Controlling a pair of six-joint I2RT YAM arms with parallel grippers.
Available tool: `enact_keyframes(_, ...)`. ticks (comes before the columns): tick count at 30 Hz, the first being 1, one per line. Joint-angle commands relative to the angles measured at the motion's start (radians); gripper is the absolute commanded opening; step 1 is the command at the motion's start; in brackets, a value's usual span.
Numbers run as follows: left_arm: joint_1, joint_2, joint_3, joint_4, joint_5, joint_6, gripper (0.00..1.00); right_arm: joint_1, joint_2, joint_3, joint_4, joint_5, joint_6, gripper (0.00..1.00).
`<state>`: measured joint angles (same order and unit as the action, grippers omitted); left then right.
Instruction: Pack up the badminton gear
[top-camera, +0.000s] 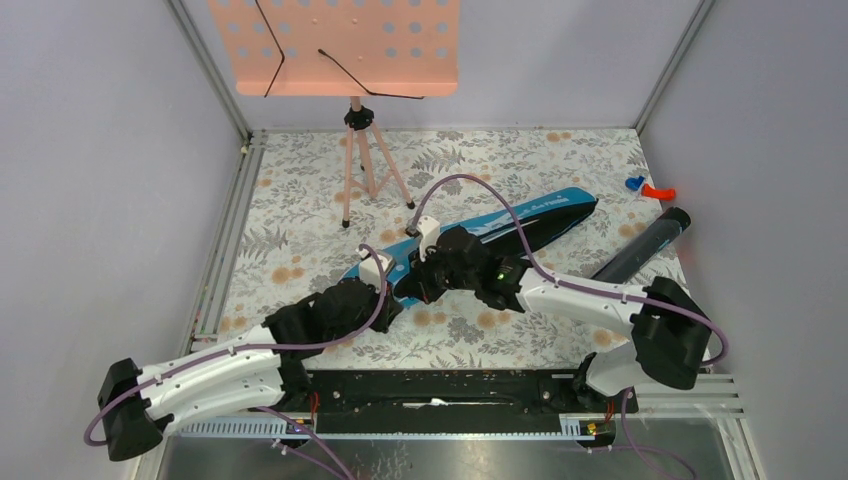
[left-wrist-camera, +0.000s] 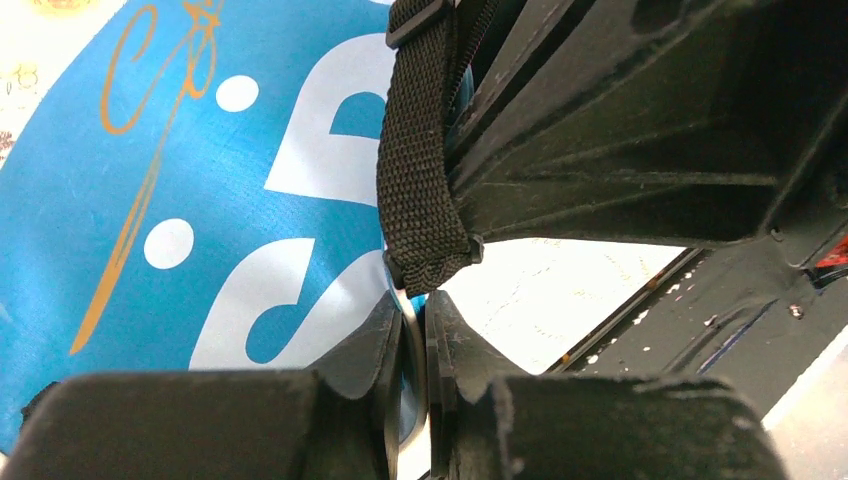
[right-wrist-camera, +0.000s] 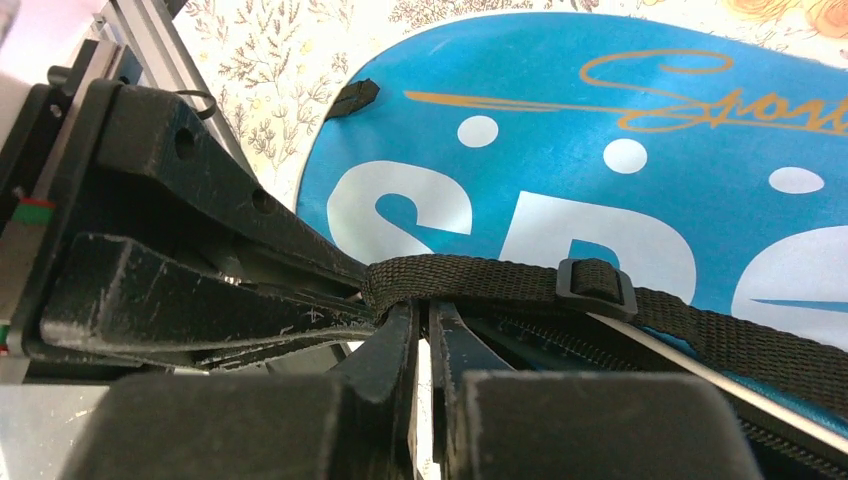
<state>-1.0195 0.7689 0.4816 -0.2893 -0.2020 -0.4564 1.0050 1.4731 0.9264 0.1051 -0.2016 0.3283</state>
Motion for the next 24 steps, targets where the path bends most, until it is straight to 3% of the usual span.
enact_keyframes(1,-0.007,-0.043,0.043,0.226,-0.005,-0.012,0.00,0.029,-0.084,-0.005,-0.024,-0.020,-0.039,0.00)
enact_keyframes(5,-0.007,-0.044,0.047,0.226,-0.004,-0.010,0.00,0.029,-0.079,0.006,-0.050,-0.040,-0.070,0.01)
enact_keyframes(10,-0.007,-0.026,0.063,0.226,0.018,-0.009,0.00,0.031,-0.063,0.018,-0.053,-0.060,-0.111,0.35)
enact_keyframes(12,-0.007,-0.021,0.067,0.225,0.022,-0.009,0.00,0.030,-0.065,0.018,-0.065,-0.040,-0.139,0.41)
enact_keyframes(24,-0.007,-0.018,0.078,0.220,0.039,-0.003,0.00,0.030,-0.023,0.055,-0.136,-0.023,-0.226,0.35)
